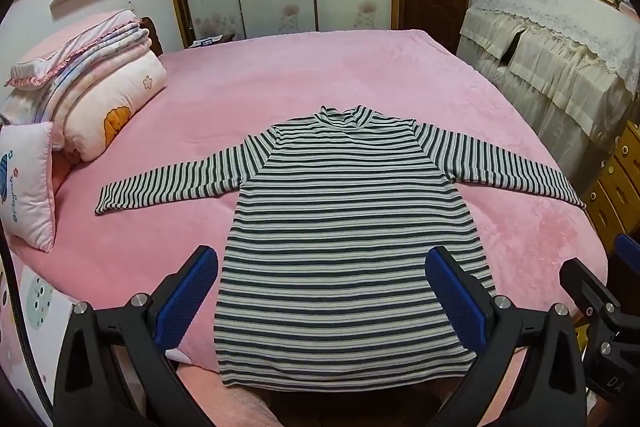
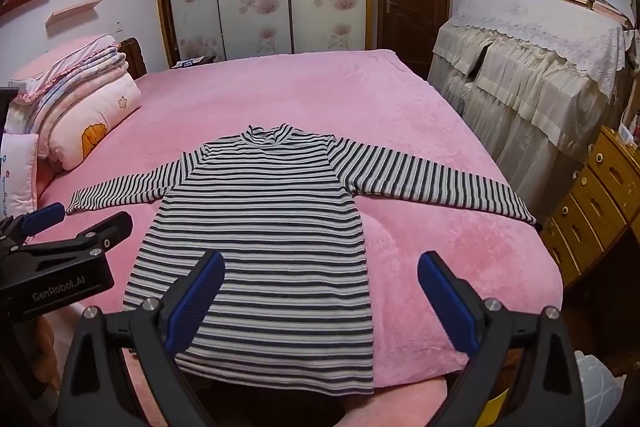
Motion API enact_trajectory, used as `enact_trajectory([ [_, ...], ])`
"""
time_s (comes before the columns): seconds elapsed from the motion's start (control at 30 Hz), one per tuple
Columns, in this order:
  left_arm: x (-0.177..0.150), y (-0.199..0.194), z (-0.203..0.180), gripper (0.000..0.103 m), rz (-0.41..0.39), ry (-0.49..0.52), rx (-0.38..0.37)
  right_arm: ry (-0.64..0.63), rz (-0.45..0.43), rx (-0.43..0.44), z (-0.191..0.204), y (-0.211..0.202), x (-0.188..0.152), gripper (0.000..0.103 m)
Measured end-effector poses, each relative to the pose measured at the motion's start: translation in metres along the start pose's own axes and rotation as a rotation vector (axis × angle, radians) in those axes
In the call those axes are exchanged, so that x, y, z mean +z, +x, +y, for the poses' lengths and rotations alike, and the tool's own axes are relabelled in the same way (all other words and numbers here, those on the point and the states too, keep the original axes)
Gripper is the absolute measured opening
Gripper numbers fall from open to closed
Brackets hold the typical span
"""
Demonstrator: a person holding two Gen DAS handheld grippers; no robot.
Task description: Fold small clothes
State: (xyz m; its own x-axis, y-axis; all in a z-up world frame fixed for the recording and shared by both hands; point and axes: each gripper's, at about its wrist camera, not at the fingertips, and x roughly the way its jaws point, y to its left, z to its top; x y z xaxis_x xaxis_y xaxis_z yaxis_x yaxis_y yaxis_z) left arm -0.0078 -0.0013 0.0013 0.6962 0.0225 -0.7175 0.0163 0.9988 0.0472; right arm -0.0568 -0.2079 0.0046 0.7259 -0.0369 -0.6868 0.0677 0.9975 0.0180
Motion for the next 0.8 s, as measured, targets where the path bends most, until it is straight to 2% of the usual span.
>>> enact_trajectory([
  [0.8,-0.0060,0.0018,-0.0022,0.102,0.012,-0.011,-0.011,-0.013,0.043,0.031,-0.0035,0.0041,-0.0085,0.098],
])
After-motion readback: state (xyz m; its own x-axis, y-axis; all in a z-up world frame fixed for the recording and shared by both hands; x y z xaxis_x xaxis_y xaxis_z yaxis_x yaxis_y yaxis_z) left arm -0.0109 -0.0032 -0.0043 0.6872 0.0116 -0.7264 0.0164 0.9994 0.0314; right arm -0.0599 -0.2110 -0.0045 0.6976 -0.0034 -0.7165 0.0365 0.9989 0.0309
